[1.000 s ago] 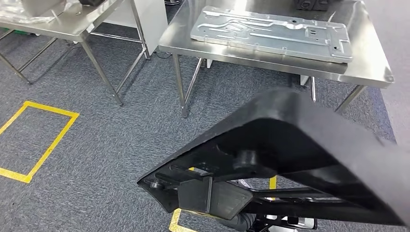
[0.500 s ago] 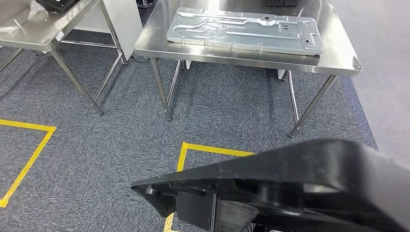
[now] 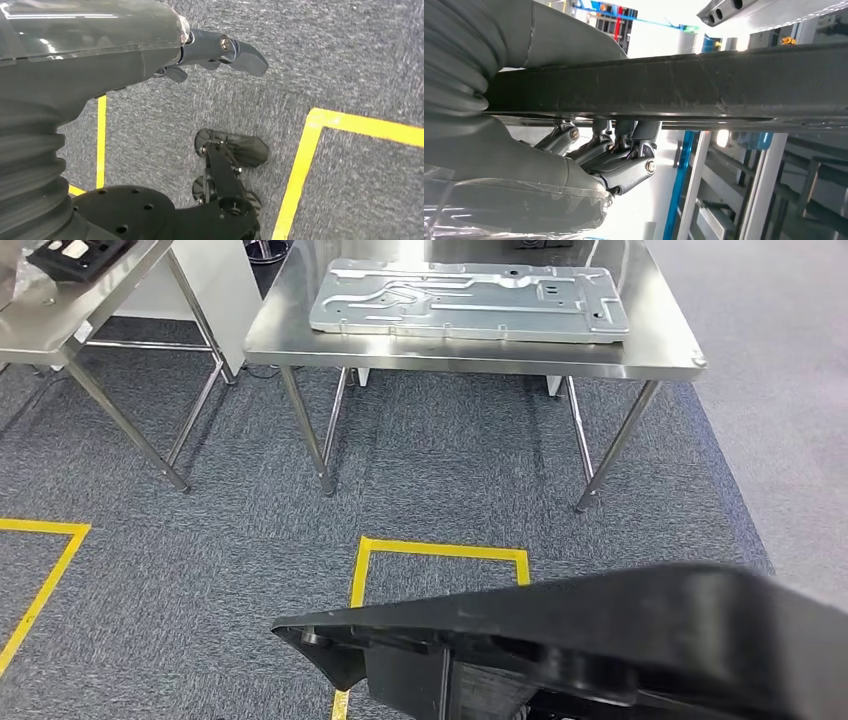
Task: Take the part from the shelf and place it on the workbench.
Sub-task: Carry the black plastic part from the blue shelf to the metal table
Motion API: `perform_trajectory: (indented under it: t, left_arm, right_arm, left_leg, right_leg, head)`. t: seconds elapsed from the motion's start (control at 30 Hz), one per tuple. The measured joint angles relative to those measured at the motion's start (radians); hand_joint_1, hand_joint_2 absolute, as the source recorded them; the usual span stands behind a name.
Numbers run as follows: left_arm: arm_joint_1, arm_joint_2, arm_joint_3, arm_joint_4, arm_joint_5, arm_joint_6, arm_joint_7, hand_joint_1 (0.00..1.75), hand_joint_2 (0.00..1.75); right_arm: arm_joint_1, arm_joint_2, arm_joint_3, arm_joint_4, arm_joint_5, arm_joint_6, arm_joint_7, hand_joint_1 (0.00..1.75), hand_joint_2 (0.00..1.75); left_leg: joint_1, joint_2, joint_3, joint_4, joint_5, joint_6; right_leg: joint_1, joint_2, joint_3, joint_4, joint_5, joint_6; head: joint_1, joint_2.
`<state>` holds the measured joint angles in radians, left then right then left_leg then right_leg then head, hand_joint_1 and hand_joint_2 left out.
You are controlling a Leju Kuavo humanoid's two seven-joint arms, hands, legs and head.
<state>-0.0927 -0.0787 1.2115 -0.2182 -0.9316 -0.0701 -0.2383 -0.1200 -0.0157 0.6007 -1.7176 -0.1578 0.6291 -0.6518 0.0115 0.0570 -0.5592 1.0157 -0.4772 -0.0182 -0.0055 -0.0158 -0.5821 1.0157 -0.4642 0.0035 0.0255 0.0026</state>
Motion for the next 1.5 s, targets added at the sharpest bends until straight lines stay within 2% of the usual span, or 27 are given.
perform_trajectory:
  t: [0.07,0.17,0.2,0.23,0.27,0.33,0.4,0.5,0.57,0.67,0.7,0.73,0.77,0.83,0.87,0.9,0.97,1.03,1.07,1.13,1.2,1.23,1.27,1.33,1.37,1.4,1.5]
  left_arm:
    - [0.000,0.002,0.000,0.000,-0.001,-0.005,0.001,0.00,1.75]
    - [0.003,0.003,0.000,0.000,-0.002,-0.016,0.002,0.00,1.75]
    - [0.005,0.002,0.000,0.000,-0.002,-0.019,0.003,0.00,1.75]
    - [0.006,0.002,0.000,0.000,-0.002,-0.023,0.003,0.00,1.75]
    - [0.007,0.003,0.000,0.000,-0.002,-0.026,0.003,0.00,1.75]
    - [0.006,0.004,0.000,0.000,-0.001,-0.035,0.001,0.00,1.75]
    - [0.005,0.005,0.000,0.000,0.000,-0.042,-0.003,0.00,1.75]
    - [0.003,0.005,0.000,0.000,0.003,-0.052,-0.010,0.00,1.75]
    - [0.003,0.004,0.000,0.000,0.004,-0.054,-0.014,0.00,1.75]
    - [0.006,0.005,0.000,0.000,0.004,-0.054,-0.015,0.00,1.75]
    - [0.007,0.006,0.000,0.000,0.004,-0.054,-0.015,0.00,1.75]
    - [0.008,0.006,0.000,0.000,0.004,-0.054,-0.015,0.00,1.75]
    - [0.008,0.006,0.000,0.000,0.004,-0.054,-0.015,0.00,1.75]
    - [0.008,0.006,0.000,0.000,0.004,-0.054,-0.016,0.00,1.75]
    - [0.007,0.006,0.000,0.000,0.004,-0.055,-0.017,0.00,1.75]
    - [0.007,0.006,0.000,0.000,0.004,-0.055,-0.018,0.00,1.75]
    - [0.005,0.007,0.000,0.000,0.004,-0.055,-0.020,0.00,1.75]
    - [0.003,0.008,0.000,0.000,0.005,-0.055,-0.022,0.00,1.75]
    - [0.001,0.009,0.000,0.000,0.005,-0.055,-0.022,0.00,1.75]
    - [0.001,0.011,0.000,0.000,0.006,-0.054,-0.024,0.00,1.75]
    - [0.005,0.011,0.000,0.000,0.007,-0.053,-0.024,0.00,1.75]
    - [0.008,0.011,0.000,0.000,0.008,-0.052,-0.024,0.00,1.75]
    - [0.010,0.011,0.000,0.000,0.008,-0.052,-0.023,0.00,1.75]
    - [0.013,0.013,0.000,0.000,0.009,-0.051,-0.023,0.00,1.75]
    - [0.014,0.014,0.000,0.000,0.010,-0.050,-0.023,0.00,1.75]
    - [0.014,0.014,0.001,0.000,0.010,-0.050,-0.023,0.00,1.75]
    - [0.011,0.015,0.002,0.000,0.011,-0.050,-0.024,0.00,1.75]
  right_arm:
    - [-0.002,0.001,0.000,0.000,0.000,0.001,0.001,1.75,1.75]
    - [-0.002,0.003,0.000,0.001,0.000,0.006,0.002,1.75,1.75]
    - [-0.001,0.003,0.000,0.002,-0.001,0.008,0.002,1.75,1.75]
    - [0.000,0.003,0.000,0.003,-0.001,0.009,0.002,1.75,1.75]
    - [0.000,0.003,0.000,0.003,-0.002,0.010,0.002,1.75,1.75]
    - [0.000,0.003,0.000,0.004,-0.003,0.009,-0.001,1.75,1.75]
    - [0.001,0.003,0.000,0.004,0.001,0.004,-0.005,1.75,1.75]
    - [0.003,0.003,0.000,0.003,0.011,-0.007,-0.010,1.75,1.75]
    - [0.004,0.003,-0.001,0.003,0.015,-0.009,-0.013,1.75,1.75]
    - [0.005,0.003,-0.003,0.003,0.019,-0.014,-0.015,1.75,1.75]
    - [0.007,0.003,-0.004,0.003,0.020,-0.016,-0.016,1.75,1.75]
    - [0.007,0.002,-0.004,0.003,0.021,-0.018,-0.016,1.75,1.75]
    - [0.008,0.002,-0.005,0.003,0.021,-0.021,-0.016,1.75,1.75]
    - [0.008,0.002,-0.006,0.003,0.021,-0.023,-0.016,1.75,1.75]
    - [0.007,0.002,-0.006,0.003,0.021,-0.023,-0.016,1.75,1.75]
    - [0.007,0.002,-0.006,0.003,0.022,-0.023,-0.016,1.75,1.75]
    - [0.007,0.002,-0.006,0.002,0.022,-0.024,-0.016,1.75,1.75]
    - [0.008,0.003,-0.007,0.000,0.022,-0.025,-0.016,1.75,1.75]
    - [0.007,0.003,-0.007,-0.001,0.022,-0.025,-0.016,1.75,1.75]
    - [0.007,0.005,-0.007,-0.002,0.023,-0.025,-0.016,1.75,1.75]
    - [0.008,0.005,-0.007,-0.002,0.024,-0.026,-0.016,1.75,1.75]
    - [0.009,0.005,-0.007,-0.002,0.025,-0.026,-0.015,1.75,1.75]
    - [0.009,0.005,-0.007,-0.002,0.025,-0.026,-0.015,1.75,1.75]
    - [0.009,0.006,-0.007,-0.002,0.025,-0.028,-0.015,1.75,1.75]
    - [0.009,0.006,-0.007,-0.001,0.025,-0.029,-0.014,1.75,1.75]
    - [0.009,0.006,-0.007,-0.001,0.025,-0.030,-0.014,1.75,1.75]
    - [0.008,0.006,-0.007,0.001,0.026,-0.034,-0.012,1.75,1.75]
  left_leg:
    - [0.002,-0.021,-0.018,0.046,-0.035,-0.009]
    - [0.003,-0.047,-0.103,0.234,-0.128,-0.014]
    - [0.003,-0.048,-0.123,0.274,-0.137,-0.014]
    - [0.003,-0.048,-0.125,0.276,-0.125,-0.013]
    - [0.003,-0.049,-0.107,0.237,-0.095,-0.012]
    - [0.003,-0.063,-0.044,0.101,-0.028,-0.005]
    - [0.002,-0.077,-0.008,0.019,-0.005,0.003]
    - [0.001,-0.074,-0.004,0.005,-0.001,0.019]
    - [0.004,-0.068,-0.001,-0.006,0.003,0.035]
    - [0.005,-0.059,0.003,-0.010,-0.003,0.045]
    - [0.005,-0.056,0.006,-0.010,-0.006,0.044]
    - [0.005,-0.054,0.011,-0.010,-0.009,0.043]
    - [0.005,-0.053,0.018,-0.010,-0.014,0.041]
    - [0.004,-0.050,0.036,-0.010,-0.026,0.034]
    - [0.003,-0.049,0.043,-0.010,-0.033,0.029]
    - [0.002,-0.048,0.047,-0.011,-0.039,0.023]
    - [-0.001,-0.044,0.053,-0.017,-0.047,0.011]
    - [-0.001,-0.042,0.062,-0.014,-0.057,0.001]
    - [0.000,-0.043,0.056,0.011,-0.068,-0.003]
    - [0.001,-0.047,-0.006,0.130,-0.112,-0.008]
    - [0.001,-0.048,-0.102,0.266,-0.142,-0.011]
    - [0.001,-0.048,-0.134,0.292,-0.129,-0.011]
    - [0.001,-0.048,-0.147,0.276,-0.091,-0.009]
    - [0.000,-0.049,-0.126,0.158,0.018,-0.002]
    - [-0.003,-0.051,-0.110,0.103,0.057,0.003]
    - [-0.005,-0.052,-0.095,0.063,0.072,0.007]
    - [-0.009,-0.055,-0.075,0.030,0.050,0.022]
  right_leg:
    - [-0.005,0.010,0.003,-0.008,0.006,-0.013]
    - [-0.004,0.026,0.002,-0.008,0.007,-0.023]
    - [-0.002,0.034,0.002,-0.008,0.007,-0.023]
    - [-0.002,0.042,0.002,-0.006,0.006,-0.023]
    - [-0.001,0.051,0.002,-0.004,0.006,-0.022]
    - [0.000,0.066,0.001,0.004,0.002,-0.018]
    - [0.001,0.077,-0.003,0.010,-0.001,-0.009]
    - [-0.001,0.081,-0.006,0.009,0.000,0.008]
    - [-0.001,0.061,-0.023,0.046,-0.024,0.018]
    - [-0.005,0.028,-0.119,0.228,-0.103,0.031]
    - [-0.007,0.025,-0.148,0.276,-0.113,0.034]
    - [-0.009,0.022,-0.158,0.288,-0.102,0.035]
    - [-0.010,0.020,-0.148,0.259,-0.072,0.035]
    - [-0.008,0.013,-0.082,0.124,0.002,0.028]
    - [-0.005,0.009,-0.052,0.064,0.021,0.023]
    - [-0.002,0.006,-0.033,0.025,0.026,0.017]
    - [0.004,0.008,-0.024,0.007,0.011,0.006]
    - [-0.001,0.014,-0.010,0.000,0.004,-0.007]
    - [-0.003,0.015,0.001,-0.006,0.000,-0.014]
    - [-0.005,0.016,0.024,-0.012,-0.014,-0.025]
    - [-0.003,0.020,0.044,-0.012,-0.032,-0.029]
    - [-0.002,0.024,0.057,-0.012,-0.043,-0.029]
    - [-0.001,0.028,0.073,-0.012,-0.054,-0.027]
    - [-0.001,0.033,0.109,-0.012,-0.081,-0.023]
    - [0.001,0.034,0.122,-0.011,-0.094,-0.019]
    - [0.001,0.035,0.130,-0.011,-0.104,-0.013]
    - [0.001,0.036,0.138,-0.007,-0.108,0.006]
  head:
    - [-0.002,0.000]
    - [-0.004,0.000]
    - [-0.004,0.000]
    - [-0.004,0.000]
    - [-0.005,0.000]
    - [-0.005,0.000]
    - [-0.005,0.000]
    - [-0.005,0.000]
    - [-0.002,0.000]
    - [0.000,0.000]
    - [0.000,0.000]
    - [0.000,0.000]
    - [0.000,0.000]
    - [0.000,0.000]
    - [0.000,0.000]
    - [-0.001,0.000]
    - [-0.001,0.000]
    - [-0.003,0.000]
    - [-0.005,0.000]
    - [-0.010,0.000]
    - [-0.012,0.000]
    - [-0.012,0.000]
    - [-0.012,0.000]
    - [-0.012,0.000]
    - [-0.012,0.000]
    - [-0.013,0.000]
    - [-0.016,0.000]
